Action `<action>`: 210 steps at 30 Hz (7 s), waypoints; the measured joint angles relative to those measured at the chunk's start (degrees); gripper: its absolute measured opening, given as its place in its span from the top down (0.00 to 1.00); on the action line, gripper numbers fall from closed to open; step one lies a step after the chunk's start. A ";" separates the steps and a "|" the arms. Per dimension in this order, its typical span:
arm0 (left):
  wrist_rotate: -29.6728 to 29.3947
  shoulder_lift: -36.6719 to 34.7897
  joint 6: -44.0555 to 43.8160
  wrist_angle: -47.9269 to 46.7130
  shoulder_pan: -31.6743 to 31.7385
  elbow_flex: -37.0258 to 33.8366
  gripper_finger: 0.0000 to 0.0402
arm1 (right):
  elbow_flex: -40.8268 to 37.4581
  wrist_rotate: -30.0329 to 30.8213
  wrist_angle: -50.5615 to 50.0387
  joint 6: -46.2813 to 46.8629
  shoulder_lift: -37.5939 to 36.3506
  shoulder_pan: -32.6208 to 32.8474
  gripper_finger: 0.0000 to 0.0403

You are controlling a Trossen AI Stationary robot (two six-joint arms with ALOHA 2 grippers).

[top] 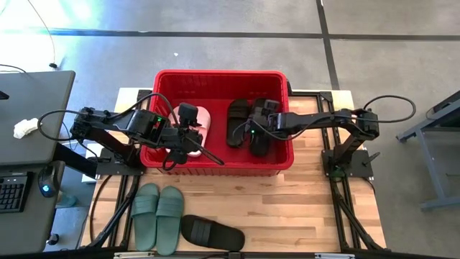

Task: Pick and place slides into bin
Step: Put the black slide into the red bin

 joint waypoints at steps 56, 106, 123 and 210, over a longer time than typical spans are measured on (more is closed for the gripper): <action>1.08 -0.02 -8.31 0.30 0.04 0.02 0.45 | 0.01 -9.27 12.97 3.32 -28.11 7.02 0.32; 14.45 -1.44 -17.40 10.32 0.00 0.05 0.45 | 0.02 -11.39 19.82 -31.02 -2.20 46.03 0.40; 14.62 -1.44 -17.38 10.34 0.00 0.04 0.45 | -0.02 -12.29 38.77 -42.47 3.75 45.87 0.42; 14.84 -1.42 -17.38 10.49 0.00 0.04 0.45 | 20.76 -34.10 56.11 -59.43 35.58 36.15 0.53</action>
